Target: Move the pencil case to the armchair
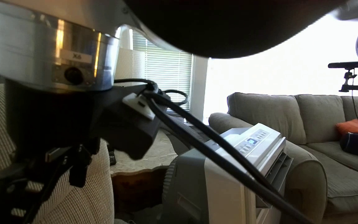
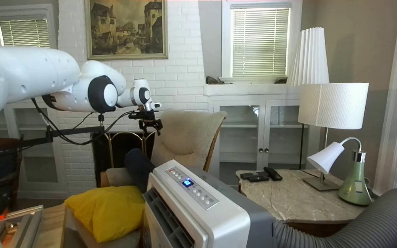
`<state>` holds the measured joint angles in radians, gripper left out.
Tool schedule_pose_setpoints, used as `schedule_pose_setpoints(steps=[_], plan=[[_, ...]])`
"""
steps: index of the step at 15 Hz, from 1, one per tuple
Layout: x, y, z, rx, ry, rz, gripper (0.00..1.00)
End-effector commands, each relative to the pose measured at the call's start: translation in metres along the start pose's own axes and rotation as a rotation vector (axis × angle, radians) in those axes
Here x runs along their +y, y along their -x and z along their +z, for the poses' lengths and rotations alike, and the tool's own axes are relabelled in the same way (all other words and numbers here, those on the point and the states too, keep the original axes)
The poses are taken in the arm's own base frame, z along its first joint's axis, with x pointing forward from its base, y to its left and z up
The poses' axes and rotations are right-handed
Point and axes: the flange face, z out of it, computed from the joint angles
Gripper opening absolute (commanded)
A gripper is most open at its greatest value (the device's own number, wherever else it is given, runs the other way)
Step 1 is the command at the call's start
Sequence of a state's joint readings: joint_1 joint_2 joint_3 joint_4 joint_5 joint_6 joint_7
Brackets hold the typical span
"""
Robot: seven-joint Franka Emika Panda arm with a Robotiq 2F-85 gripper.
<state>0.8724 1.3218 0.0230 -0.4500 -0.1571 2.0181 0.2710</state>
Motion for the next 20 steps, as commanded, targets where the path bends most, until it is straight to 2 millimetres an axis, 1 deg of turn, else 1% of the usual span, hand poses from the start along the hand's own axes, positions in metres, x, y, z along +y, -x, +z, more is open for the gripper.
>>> schedule_pose_setpoints(steps=[1, 7, 10, 15, 20], plan=[[0.013, -0.004, -0.027, -0.054, 0.025, 0.029, 1.0], [0.033, -0.007, -0.069, -0.118, 0.098, 0.109, 1.0], [0.044, -0.004, -0.092, -0.172, 0.151, 0.213, 1.0], [0.072, 0.0, -0.131, -0.263, 0.151, 0.351, 1.0], [0.098, -0.01, -0.162, -0.221, 0.131, 0.403, 1.0]])
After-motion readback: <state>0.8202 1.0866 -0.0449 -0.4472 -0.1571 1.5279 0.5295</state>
